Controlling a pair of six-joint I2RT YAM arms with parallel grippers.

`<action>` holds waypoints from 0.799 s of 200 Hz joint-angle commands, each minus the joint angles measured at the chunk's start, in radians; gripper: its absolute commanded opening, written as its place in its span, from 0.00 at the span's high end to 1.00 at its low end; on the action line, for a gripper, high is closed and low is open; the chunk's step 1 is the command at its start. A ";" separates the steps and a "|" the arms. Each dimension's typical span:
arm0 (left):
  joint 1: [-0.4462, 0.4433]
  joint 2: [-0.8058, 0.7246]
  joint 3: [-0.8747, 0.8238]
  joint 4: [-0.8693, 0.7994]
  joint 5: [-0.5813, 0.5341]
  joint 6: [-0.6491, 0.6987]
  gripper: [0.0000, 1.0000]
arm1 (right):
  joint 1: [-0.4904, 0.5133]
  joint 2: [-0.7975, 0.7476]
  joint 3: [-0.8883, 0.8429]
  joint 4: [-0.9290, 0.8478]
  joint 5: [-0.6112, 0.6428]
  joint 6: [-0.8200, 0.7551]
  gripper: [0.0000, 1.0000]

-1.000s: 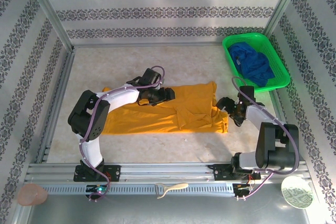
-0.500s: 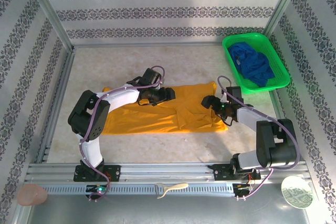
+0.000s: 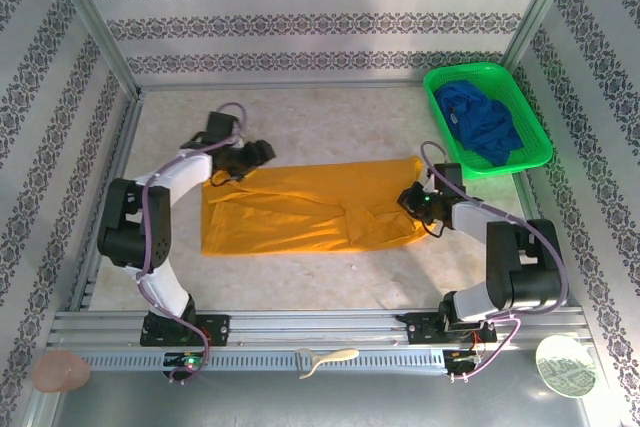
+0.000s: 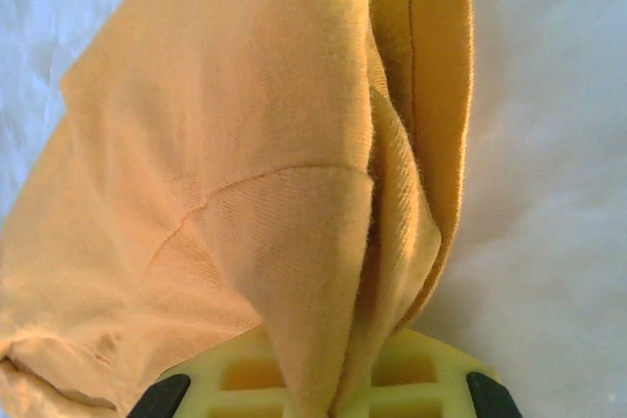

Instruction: Fold the inside-out t-shirt

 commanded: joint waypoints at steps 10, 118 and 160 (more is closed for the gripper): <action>0.035 -0.007 -0.053 -0.099 0.006 0.107 0.31 | -0.089 -0.095 -0.004 -0.120 0.031 -0.037 1.00; -0.007 -0.054 -0.153 0.055 0.102 0.015 0.29 | 0.217 -0.188 0.394 -0.541 0.205 -0.162 1.00; 0.079 -0.088 -0.055 -0.005 0.145 0.009 0.22 | 0.480 -0.073 0.589 -0.661 0.389 -0.176 1.00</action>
